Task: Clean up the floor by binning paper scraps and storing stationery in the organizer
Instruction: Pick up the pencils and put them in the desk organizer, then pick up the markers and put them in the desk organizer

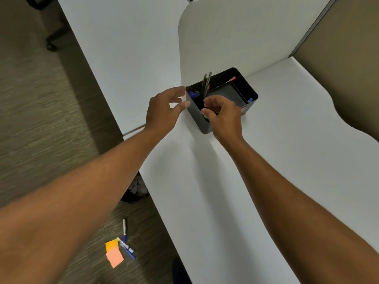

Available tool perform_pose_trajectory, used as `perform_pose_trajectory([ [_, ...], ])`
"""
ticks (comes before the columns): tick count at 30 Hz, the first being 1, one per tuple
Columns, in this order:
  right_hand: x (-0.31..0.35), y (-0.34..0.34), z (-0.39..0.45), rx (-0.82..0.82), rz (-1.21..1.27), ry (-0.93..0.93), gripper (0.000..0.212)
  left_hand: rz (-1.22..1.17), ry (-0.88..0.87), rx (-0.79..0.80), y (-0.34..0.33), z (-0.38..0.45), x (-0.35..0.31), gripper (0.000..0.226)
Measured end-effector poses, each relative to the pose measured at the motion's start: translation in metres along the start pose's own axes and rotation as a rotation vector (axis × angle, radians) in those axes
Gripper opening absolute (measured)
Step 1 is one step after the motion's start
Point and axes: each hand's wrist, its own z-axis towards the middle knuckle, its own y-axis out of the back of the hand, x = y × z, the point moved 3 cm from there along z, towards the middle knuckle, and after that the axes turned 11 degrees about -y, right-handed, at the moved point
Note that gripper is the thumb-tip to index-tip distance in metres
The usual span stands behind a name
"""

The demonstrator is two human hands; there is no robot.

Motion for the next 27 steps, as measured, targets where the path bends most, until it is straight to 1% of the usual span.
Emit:
perform_pose_trajectory([
  [2,0.01,-0.016,-0.015,-0.001,-0.039,0.109,0.028,-0.027,-0.017,0.034,0.004,-0.023,0.006,0.037],
  [5,0.021,-0.05,-0.049,0.044,-0.196,0.306,0.033,-0.039,-0.074,0.081,0.02,-0.064,0.017,0.038],
  [8,0.024,-0.097,-0.099,0.133,-0.294,0.417,0.033,-0.009,-0.077,0.033,0.057,-0.119,0.046,0.035],
  [11,0.019,-0.152,-0.157,0.292,-0.351,0.45,0.032,0.07,-0.033,-0.039,0.099,-0.187,0.093,0.028],
  [15,-0.009,-0.239,-0.235,0.52,-0.342,0.384,0.034,0.102,0.128,-0.118,0.14,-0.287,0.172,0.021],
  [18,-0.053,-0.316,-0.295,0.674,-0.421,0.292,0.036,0.078,0.302,-0.154,0.152,-0.366,0.236,0.02],
  [21,-0.12,-0.387,-0.345,0.784,-0.552,0.146,0.021,0.055,0.492,-0.171,0.147,-0.448,0.306,0.018],
  [23,-0.175,-0.432,-0.369,0.866,-0.651,0.099,0.012,0.037,0.609,-0.153,0.131,-0.501,0.358,0.02],
  [25,-0.235,-0.473,-0.384,0.913,-0.724,0.056,0.009,-0.004,0.72,-0.102,0.106,-0.549,0.41,0.022],
  [27,-0.294,-0.509,-0.391,0.922,-0.761,-0.017,0.013,-0.075,0.825,-0.064,0.075,-0.588,0.455,0.023],
])
